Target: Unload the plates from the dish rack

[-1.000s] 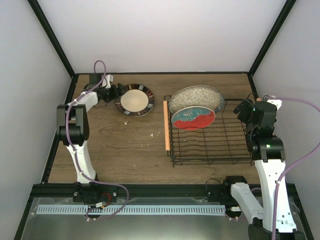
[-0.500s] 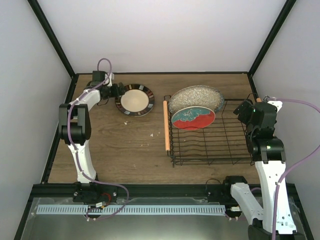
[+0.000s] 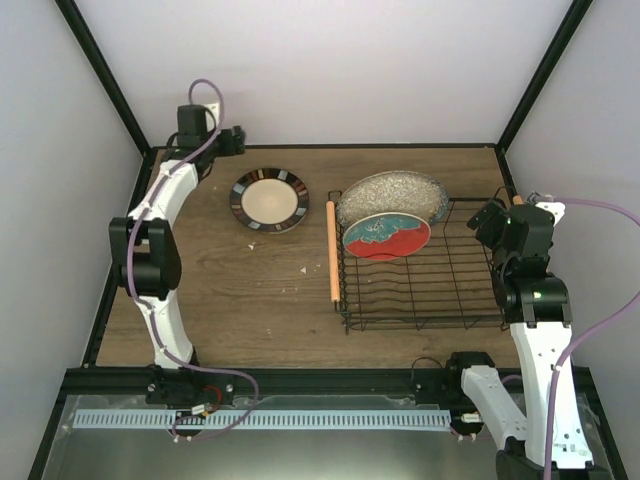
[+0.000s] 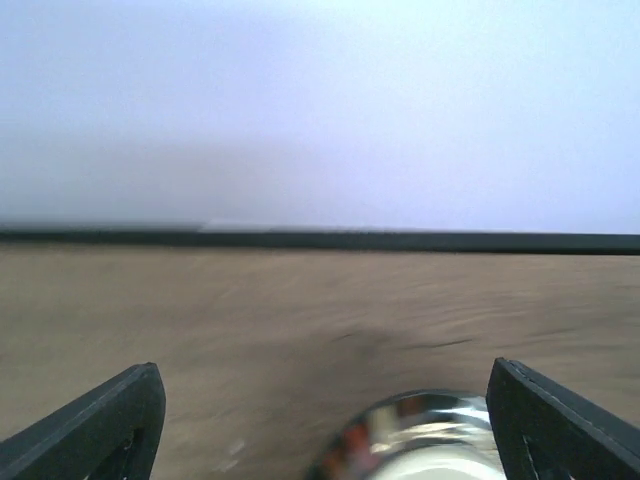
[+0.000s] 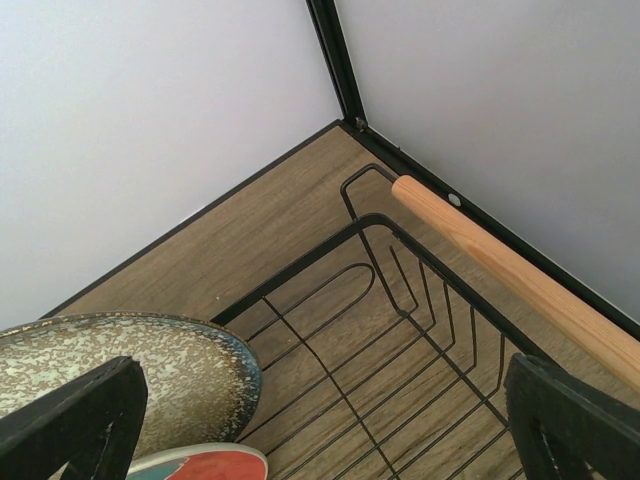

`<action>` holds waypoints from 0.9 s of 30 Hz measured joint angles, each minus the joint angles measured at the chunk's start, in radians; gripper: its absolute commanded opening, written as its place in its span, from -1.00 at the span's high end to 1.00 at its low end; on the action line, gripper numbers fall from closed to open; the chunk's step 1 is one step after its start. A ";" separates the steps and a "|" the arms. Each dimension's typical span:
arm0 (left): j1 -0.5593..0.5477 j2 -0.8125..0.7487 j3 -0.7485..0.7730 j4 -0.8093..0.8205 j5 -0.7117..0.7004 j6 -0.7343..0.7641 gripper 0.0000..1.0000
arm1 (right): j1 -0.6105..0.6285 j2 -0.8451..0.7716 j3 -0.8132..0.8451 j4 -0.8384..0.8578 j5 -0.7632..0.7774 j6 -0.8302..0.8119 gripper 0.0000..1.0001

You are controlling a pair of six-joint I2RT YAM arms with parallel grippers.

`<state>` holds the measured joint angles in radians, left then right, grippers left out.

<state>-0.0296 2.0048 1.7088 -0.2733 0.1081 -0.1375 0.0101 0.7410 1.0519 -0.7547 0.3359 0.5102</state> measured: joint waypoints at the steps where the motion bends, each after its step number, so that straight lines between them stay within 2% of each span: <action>1: -0.016 -0.019 0.008 0.008 0.032 0.016 -0.76 | 0.000 0.000 0.000 0.000 -0.002 0.000 -1.00; 4: -0.133 -0.084 0.059 0.027 0.150 0.105 -0.75 | 0.000 0.006 0.000 0.002 -0.006 0.003 -1.00; 7: -0.318 -0.150 0.089 0.033 0.266 0.230 -0.74 | 0.000 0.012 -0.001 0.006 -0.012 0.003 -0.99; 10: -0.532 -0.232 0.053 0.026 0.343 0.381 -0.73 | 0.000 0.010 -0.003 0.007 -0.013 0.003 -1.00; 13: -0.662 -0.295 -0.016 0.013 0.367 0.511 -0.68 | 0.000 0.001 -0.004 0.006 -0.013 0.003 -0.99; 21: -0.742 -0.300 -0.108 -0.026 0.297 0.723 -0.54 | 0.000 -0.026 -0.006 0.006 -0.011 0.000 -1.00; 27: -0.783 -0.248 -0.116 -0.035 0.240 0.814 -0.47 | 0.000 -0.029 -0.006 0.006 -0.011 -0.005 -1.00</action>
<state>-0.8127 1.7569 1.5929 -0.3084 0.3481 0.6762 0.0101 0.7120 1.0462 -0.7490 0.3252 0.5056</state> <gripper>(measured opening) 0.750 0.997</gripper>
